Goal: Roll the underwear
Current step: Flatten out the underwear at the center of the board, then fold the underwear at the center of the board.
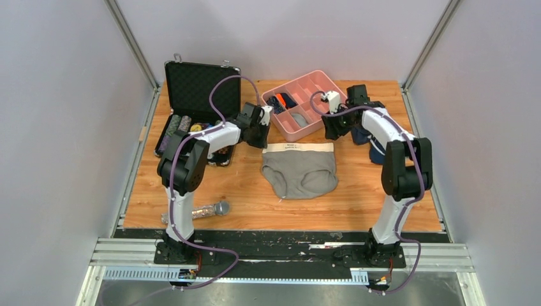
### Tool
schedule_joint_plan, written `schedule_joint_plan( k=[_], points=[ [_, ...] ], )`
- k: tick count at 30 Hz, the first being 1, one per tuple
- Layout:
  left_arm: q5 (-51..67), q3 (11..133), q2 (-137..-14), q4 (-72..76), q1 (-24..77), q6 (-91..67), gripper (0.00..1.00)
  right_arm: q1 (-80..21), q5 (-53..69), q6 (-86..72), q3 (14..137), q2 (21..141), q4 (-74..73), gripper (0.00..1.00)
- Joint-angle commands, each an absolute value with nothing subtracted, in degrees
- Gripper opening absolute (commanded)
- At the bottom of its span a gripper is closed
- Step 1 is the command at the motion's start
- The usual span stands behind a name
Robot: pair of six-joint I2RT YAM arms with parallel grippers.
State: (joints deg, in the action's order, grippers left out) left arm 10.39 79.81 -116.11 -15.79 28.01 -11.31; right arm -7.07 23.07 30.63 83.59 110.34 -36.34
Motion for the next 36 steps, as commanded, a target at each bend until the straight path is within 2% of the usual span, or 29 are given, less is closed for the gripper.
schedule_joint_plan(
  k=[1, 4, 6, 12, 14, 15, 16, 17, 20, 27, 34, 36],
  points=[
    [10.7, 78.2, -111.8, -14.4, 27.7, -14.5, 0.00, -13.3, 28.1, 31.2, 85.7, 98.5, -40.1, 0.48],
    [10.6, 77.5, -111.5, -14.1, 27.8, -15.4, 0.00, -19.0, 32.7, 32.1, 81.8, 96.2, -39.5, 0.46],
    [10.4, 77.4, -111.2, -14.1, 27.8, -15.9, 0.00, -22.6, 33.7, 31.6, 80.1, 96.9, -37.5, 0.41],
    [11.0, 76.7, -109.6, -14.5, 27.7, -17.1, 0.01, -31.1, 33.9, 29.7, 83.0, 105.5, -32.1, 0.31],
    [12.3, 76.5, -109.1, -14.4, 27.6, -17.0, 0.15, -32.9, 33.7, 29.6, 85.4, 109.0, -31.4, 0.30],
    [12.5, 76.6, -109.0, -14.6, 27.6, -16.8, 0.30, -33.5, 33.7, 29.4, 86.7, 110.5, -31.0, 0.30],
    [12.2, 76.8, -108.9, -15.3, 27.5, -16.9, 0.37, -34.0, 33.5, 29.1, 88.0, 111.9, -30.8, 0.29],
    [11.8, 77.0, -108.6, -15.8, 27.4, -17.0, 0.50, -34.3, 33.3, 29.0, 89.1, 113.1, -30.6, 0.29],
    [8.7, 76.3, -107.2, -17.9, 25.9, -19.3, 0.66, -35.2, 33.3, 28.7, 91.5, 115.4, -30.4, 0.30],
    [15.0, 72.7, -106.4, -15.2, 22.4, -22.7, 0.68, -35.8, 33.9, 28.6, 91.3, 116.9, -30.0, 0.30],
    [24.2, 73.9, -111.3, -11.4, 22.3, -22.2, 0.57, -36.9, 34.6, 28.9, 88.0, 117.4, -29.7, 0.30],
    [24.1, 74.8, -112.9, -11.3, 22.3, -22.1, 0.56, -37.1, 34.6, 28.8, 87.5, 117.9, -29.5, 0.30]
  ],
)
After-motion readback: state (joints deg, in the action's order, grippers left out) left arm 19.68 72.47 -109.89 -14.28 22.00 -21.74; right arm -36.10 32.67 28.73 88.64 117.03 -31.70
